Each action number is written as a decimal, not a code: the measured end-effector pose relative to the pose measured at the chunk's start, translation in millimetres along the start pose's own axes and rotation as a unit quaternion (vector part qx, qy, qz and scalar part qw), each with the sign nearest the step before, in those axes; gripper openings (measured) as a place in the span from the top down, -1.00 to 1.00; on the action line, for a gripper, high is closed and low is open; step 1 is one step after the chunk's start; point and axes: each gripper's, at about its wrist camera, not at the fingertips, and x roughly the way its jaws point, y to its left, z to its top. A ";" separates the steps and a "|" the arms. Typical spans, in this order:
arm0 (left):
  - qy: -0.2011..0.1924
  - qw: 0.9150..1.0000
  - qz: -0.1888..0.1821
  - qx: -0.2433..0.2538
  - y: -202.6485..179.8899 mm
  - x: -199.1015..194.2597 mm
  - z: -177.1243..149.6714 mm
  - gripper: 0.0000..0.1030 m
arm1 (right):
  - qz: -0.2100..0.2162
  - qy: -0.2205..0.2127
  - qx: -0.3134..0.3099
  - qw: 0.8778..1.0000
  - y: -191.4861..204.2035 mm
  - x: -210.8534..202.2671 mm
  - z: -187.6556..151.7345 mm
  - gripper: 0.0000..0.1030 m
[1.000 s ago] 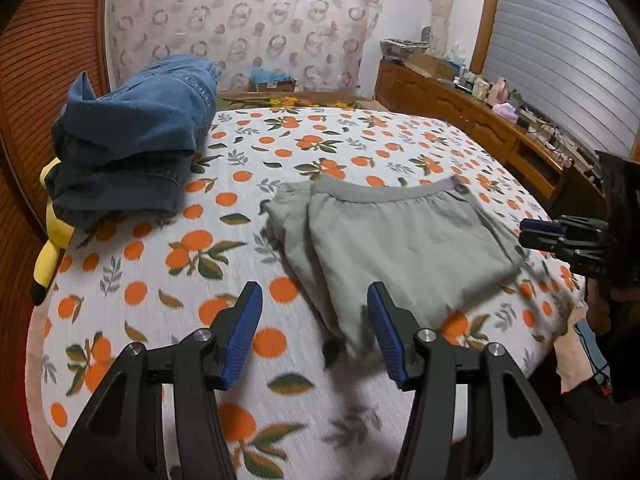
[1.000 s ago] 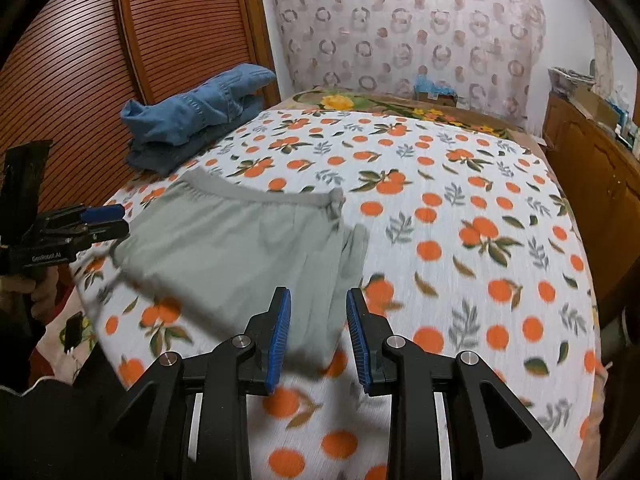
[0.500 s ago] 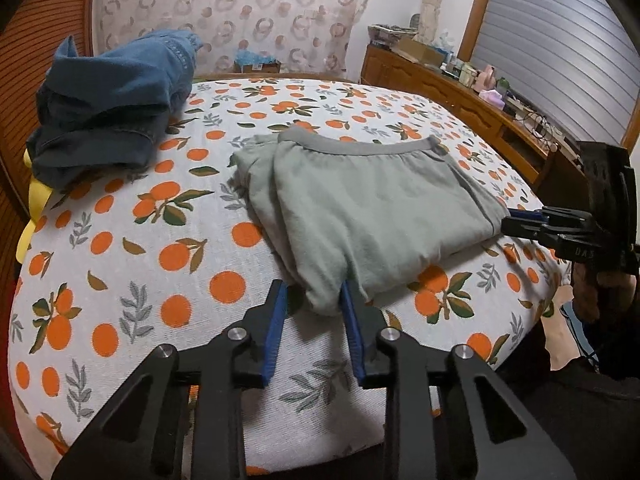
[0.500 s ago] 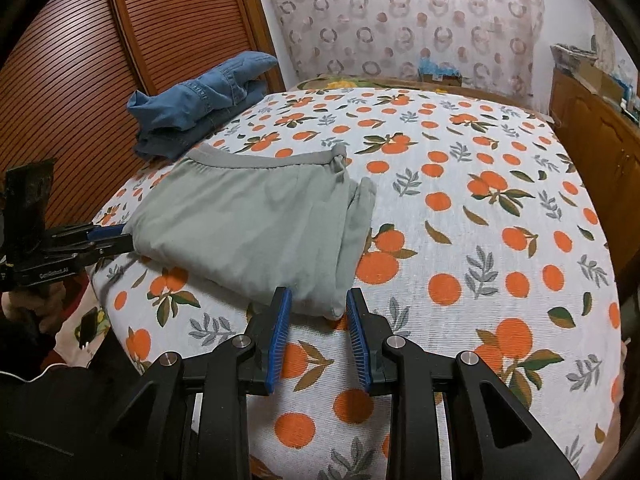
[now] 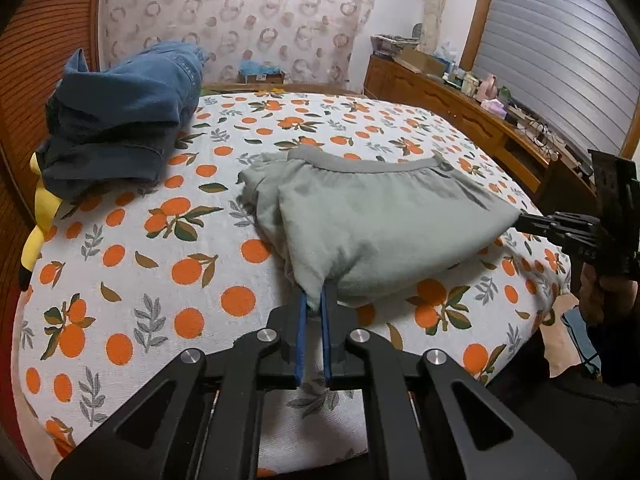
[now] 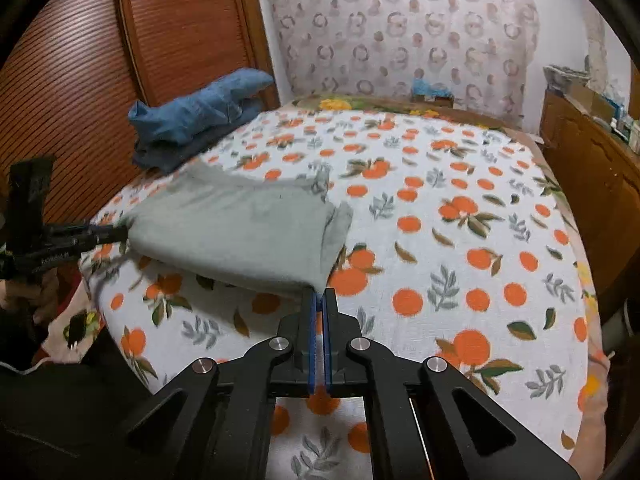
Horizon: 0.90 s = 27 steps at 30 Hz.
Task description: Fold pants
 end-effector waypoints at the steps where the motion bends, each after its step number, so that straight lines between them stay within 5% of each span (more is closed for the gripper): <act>1: 0.002 1.000 0.000 0.000 -0.4 0.7 -0.4 0.86 | 0.002 0.004 -0.002 1.000 2.0 2.2 -1.4 0.97; 9: 0.015 1.000 0.004 0.009 -4.3 1.6 -0.2 0.78 | 0.011 0.002 0.009 1.000 -0.7 1.7 4.3 0.96; 12: 0.012 1.000 0.014 0.014 -5.2 -0.5 2.8 0.49 | 0.011 -0.001 0.007 1.000 0.6 -3.8 4.8 0.96; 14: 0.007 1.000 0.025 0.017 -4.1 -1.8 6.0 0.11 | 0.012 0.000 0.003 1.000 1.8 -6.7 4.8 0.94; 17: 0.000 1.000 0.024 0.015 -0.4 -3.5 11.6 -0.10 | 0.002 -0.003 -0.002 1.000 3.2 -12.3 6.7 0.88; 20: -0.005 0.999 0.029 0.014 0.9 -2.8 18.4 -0.40 | -0.001 -0.009 0.007 1.000 -0.4 -16.9 9.2 0.63; 22: -0.006 1.000 0.026 0.014 1.9 1.0 24.3 -0.41 | 0.001 -0.012 0.012 1.000 -2.2 -16.9 11.2 0.38; 27: -0.003 0.999 0.034 0.020 2.4 16.7 36.7 -0.44 | 0.008 -0.011 0.021 1.000 -4.0 -5.0 20.6 0.13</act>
